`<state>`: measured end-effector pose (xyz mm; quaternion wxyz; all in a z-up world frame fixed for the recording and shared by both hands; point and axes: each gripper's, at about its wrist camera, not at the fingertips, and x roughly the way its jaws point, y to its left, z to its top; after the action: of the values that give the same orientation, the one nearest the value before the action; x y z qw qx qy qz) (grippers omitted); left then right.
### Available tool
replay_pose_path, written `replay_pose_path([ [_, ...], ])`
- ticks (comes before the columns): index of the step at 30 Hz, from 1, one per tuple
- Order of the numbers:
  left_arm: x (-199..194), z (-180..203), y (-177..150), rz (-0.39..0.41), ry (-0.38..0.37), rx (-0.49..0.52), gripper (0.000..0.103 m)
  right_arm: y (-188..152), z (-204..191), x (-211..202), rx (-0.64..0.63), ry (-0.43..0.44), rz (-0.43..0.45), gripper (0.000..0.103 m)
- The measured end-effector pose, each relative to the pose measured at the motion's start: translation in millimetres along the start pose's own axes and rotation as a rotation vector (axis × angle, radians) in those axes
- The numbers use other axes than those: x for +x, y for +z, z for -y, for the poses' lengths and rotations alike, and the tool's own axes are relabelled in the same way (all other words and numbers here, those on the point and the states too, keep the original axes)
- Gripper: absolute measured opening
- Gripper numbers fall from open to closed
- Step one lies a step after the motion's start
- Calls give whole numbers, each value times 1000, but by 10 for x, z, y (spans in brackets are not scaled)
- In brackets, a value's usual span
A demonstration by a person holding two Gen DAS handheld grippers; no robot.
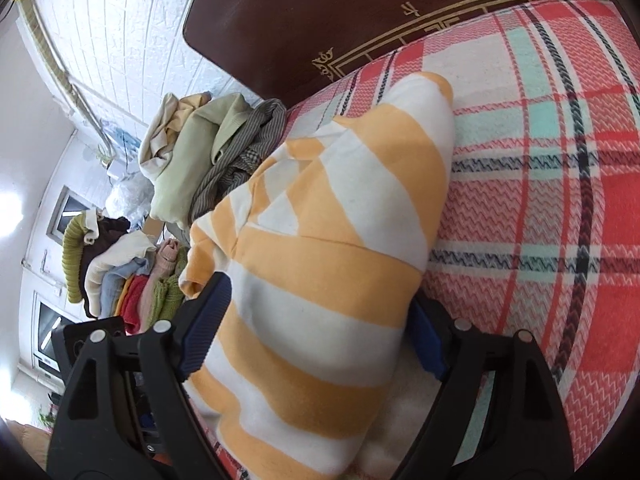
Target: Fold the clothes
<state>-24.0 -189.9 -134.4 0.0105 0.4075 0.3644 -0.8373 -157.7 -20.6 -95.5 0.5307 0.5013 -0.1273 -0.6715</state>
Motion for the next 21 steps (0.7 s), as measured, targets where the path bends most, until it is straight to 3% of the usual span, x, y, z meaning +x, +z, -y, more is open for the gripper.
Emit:
replay_pose_path([
  [7,81,-28,91,30,-23,-75,82,67,3,78,2,26,-38,84],
  [11,120,-125,142,45,-43,-152,60,117,90,93,32,50,-79,62],
  [15,174,-204,184,46,-77,-219,50,142,168,116,68,97,-114,51],
  [16,189,-211,192,46,-79,-228,48,144,189,131,82,110,-123,42],
  [21,235,-177,233,48,-100,-237,35,127,187,84,123,185,-109,36],
])
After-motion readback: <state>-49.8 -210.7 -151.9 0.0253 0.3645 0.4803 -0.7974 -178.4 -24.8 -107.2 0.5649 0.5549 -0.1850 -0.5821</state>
